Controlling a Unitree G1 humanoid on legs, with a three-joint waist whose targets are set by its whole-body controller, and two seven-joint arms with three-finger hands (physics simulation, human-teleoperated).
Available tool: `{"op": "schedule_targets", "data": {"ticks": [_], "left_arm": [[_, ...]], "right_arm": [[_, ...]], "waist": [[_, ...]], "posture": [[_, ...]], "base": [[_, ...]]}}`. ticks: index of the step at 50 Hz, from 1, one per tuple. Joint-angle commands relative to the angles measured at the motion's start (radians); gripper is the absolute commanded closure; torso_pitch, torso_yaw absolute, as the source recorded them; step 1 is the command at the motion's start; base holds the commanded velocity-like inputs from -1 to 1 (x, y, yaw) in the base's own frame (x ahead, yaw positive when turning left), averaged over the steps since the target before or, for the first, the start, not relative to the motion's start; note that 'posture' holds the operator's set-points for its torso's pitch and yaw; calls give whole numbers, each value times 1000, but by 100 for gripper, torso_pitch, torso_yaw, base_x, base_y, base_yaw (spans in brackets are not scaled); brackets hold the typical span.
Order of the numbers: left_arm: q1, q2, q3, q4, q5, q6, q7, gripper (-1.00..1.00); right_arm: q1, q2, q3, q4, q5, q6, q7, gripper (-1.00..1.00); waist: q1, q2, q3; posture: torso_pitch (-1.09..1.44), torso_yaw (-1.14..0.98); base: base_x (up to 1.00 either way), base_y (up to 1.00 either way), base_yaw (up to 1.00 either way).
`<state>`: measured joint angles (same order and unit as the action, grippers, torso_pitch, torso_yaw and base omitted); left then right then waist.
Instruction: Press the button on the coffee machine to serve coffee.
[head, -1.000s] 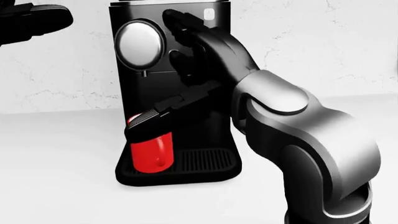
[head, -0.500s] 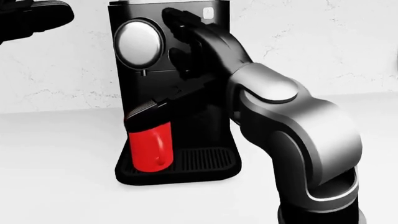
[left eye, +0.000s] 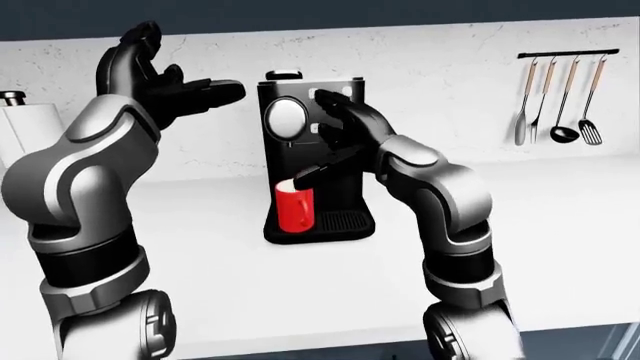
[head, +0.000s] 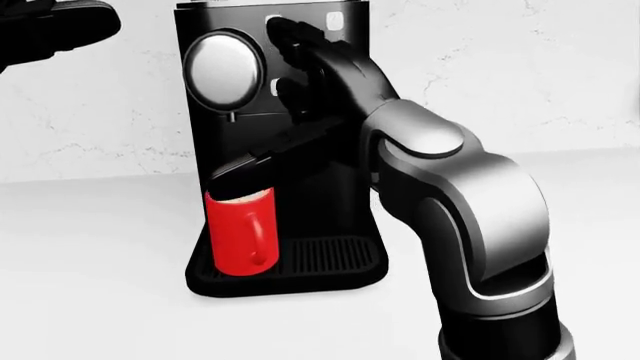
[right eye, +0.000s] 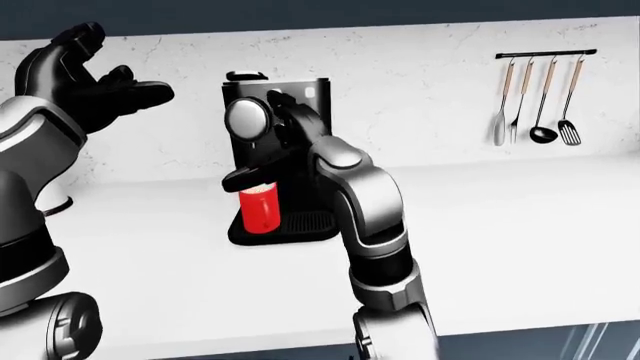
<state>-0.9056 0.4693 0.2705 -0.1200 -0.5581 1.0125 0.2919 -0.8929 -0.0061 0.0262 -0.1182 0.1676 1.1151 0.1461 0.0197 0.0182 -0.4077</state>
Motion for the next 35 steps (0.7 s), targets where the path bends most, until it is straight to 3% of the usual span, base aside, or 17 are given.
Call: {"op": "schedule_targets", "data": {"ticks": [1, 35], "left_arm": [[-35, 11, 5, -11, 3, -31, -4, -100], [-35, 3, 3, -19, 3, -28, -1, -100]], "right_arm": [[-36, -6, -17, -8, -8, -41, 1, -100], [-72, 6, -25, 147, -8, -152, -1, -100]], "waist": [[0, 5, 0], [-2, 7, -1]], "posture": [[-68, 0], [-68, 0]], "base": [[0, 0, 0], [0, 0, 0]]}}
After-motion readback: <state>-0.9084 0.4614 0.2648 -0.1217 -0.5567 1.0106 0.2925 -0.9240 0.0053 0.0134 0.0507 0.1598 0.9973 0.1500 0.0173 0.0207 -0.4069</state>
